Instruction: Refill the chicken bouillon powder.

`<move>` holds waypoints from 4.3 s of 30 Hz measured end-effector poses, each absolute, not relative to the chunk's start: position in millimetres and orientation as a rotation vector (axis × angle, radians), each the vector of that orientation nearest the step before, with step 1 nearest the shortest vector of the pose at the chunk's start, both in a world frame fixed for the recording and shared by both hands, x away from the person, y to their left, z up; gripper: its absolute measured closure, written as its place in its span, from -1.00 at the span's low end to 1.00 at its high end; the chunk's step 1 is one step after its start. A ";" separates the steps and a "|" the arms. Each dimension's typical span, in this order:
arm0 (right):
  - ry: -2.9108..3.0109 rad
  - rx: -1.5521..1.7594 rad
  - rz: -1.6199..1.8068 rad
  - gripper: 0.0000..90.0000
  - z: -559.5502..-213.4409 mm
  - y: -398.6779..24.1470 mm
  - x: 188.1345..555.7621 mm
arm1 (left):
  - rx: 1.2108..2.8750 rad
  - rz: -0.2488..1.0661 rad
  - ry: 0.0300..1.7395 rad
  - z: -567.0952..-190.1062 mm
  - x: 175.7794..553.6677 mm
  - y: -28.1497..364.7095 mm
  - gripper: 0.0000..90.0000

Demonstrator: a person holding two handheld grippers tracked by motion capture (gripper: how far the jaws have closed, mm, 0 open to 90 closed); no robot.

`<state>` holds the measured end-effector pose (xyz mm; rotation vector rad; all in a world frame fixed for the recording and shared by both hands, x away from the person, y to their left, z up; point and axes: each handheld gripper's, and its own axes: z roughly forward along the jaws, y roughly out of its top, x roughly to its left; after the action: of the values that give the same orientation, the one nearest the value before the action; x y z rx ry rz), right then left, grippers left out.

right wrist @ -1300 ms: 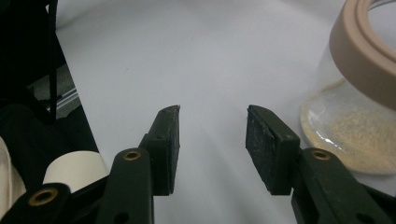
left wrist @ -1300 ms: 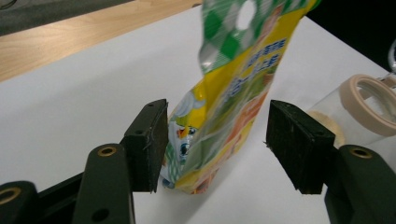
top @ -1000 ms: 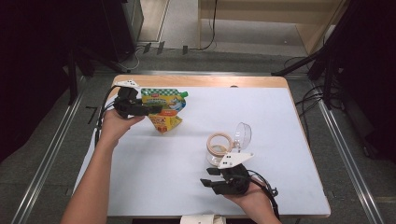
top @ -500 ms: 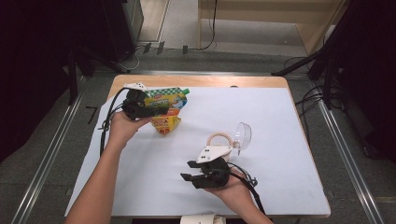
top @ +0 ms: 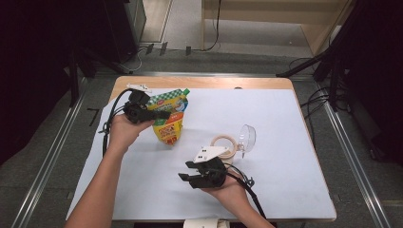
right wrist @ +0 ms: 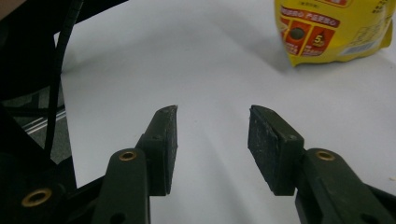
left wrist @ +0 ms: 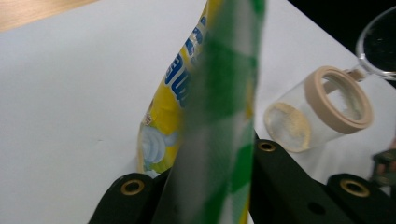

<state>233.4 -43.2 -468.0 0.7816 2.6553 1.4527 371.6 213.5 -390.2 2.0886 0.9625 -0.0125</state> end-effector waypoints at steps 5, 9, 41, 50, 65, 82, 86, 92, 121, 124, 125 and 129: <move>2.649 0.799 1.453 0.19 -470.9 -44.3 234.0 | 2.085 -0.058 0.936 -376.5 358.3 210.3 1.00; 2.647 0.799 1.455 0.19 -472.7 -43.7 234.6 | 2.083 -0.073 0.921 -368.5 350.1 210.3 1.00; 2.446 0.960 1.492 0.59 -484.7 -41.8 243.5 | 2.151 -0.209 0.712 -300.4 267.7 178.4 1.00; 2.419 0.691 1.408 0.50 -482.0 -31.7 222.1 | 2.112 -0.256 0.773 -315.8 277.2 169.7 0.99; 2.463 0.558 1.431 0.53 -470.4 -21.5 194.2 | 2.161 -0.165 0.805 -330.3 281.9 143.3 0.81; 2.549 0.651 1.573 0.48 -454.7 -22.8 188.0 | 2.186 -0.199 0.879 -346.9 291.1 116.3 0.49; 2.559 0.644 1.583 0.46 -452.8 -21.6 187.0 | 2.194 -0.203 0.875 -350.0 292.9 111.8 0.44; 2.583 0.661 1.604 0.44 -452.3 -19.8 186.9 | 2.192 -0.219 0.888 -354.4 298.4 106.3 0.22; 2.565 0.618 1.515 0.32 -451.6 -21.4 195.3 | 2.291 -0.312 0.918 -361.8 325.3 77.0 0.31; 2.564 0.634 1.521 0.34 -451.1 -22.1 196.5 | 2.285 -0.315 0.918 -361.5 325.6 76.5 0.27; 2.567 0.674 1.543 0.36 -450.9 -23.3 197.5 | 2.282 -0.319 0.918 -361.1 325.4 76.3 0.23; 2.567 0.762 1.613 0.39 -450.6 -27.5 201.6 | 2.269 -0.333 0.910 -358.4 323.0 76.0 0.14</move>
<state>201.6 -27.5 -450.6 0.7621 2.5665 1.6125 323.0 76.0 -358.4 2.2693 0.9101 -0.3326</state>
